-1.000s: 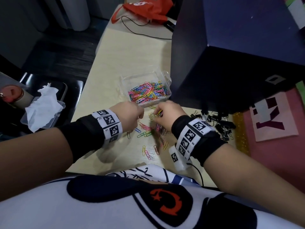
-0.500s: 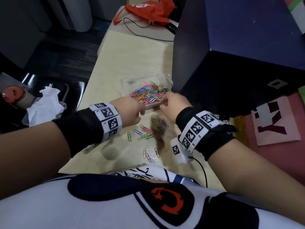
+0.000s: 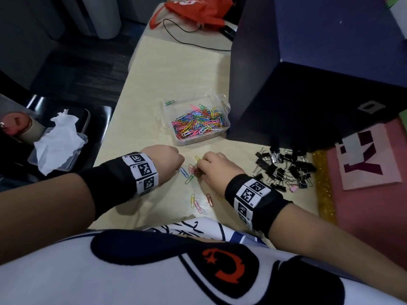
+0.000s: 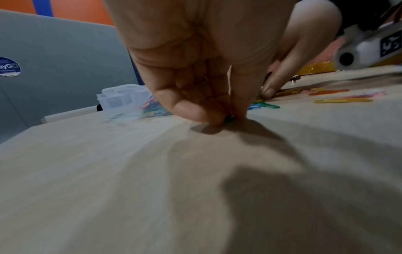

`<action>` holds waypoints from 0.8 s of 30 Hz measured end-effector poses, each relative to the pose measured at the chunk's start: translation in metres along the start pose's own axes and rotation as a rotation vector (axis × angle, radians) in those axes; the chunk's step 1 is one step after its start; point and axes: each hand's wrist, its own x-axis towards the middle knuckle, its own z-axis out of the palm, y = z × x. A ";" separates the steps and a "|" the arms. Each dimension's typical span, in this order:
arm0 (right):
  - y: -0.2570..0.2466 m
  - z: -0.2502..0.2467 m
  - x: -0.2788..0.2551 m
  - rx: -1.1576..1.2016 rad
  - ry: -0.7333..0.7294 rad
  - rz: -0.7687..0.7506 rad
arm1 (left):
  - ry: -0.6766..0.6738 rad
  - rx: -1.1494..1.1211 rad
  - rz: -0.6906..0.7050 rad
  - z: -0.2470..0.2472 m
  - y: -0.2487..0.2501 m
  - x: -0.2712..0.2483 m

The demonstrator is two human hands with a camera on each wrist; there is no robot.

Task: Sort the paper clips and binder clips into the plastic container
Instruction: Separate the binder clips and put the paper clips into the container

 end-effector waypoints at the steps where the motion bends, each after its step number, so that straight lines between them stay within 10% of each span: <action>1: 0.002 0.001 -0.002 -0.002 -0.010 0.006 | 0.005 0.011 -0.004 0.001 0.001 0.000; 8: 0.013 -0.015 0.006 0.150 0.023 0.223 | 0.057 0.010 -0.026 -0.006 0.007 0.000; 16: 0.003 -0.080 0.021 0.376 0.412 0.288 | 0.489 -0.275 -0.067 -0.060 -0.008 -0.003; 24: 0.005 -0.065 -0.010 0.104 -0.117 0.412 | 0.378 -0.237 -0.012 -0.046 -0.008 -0.002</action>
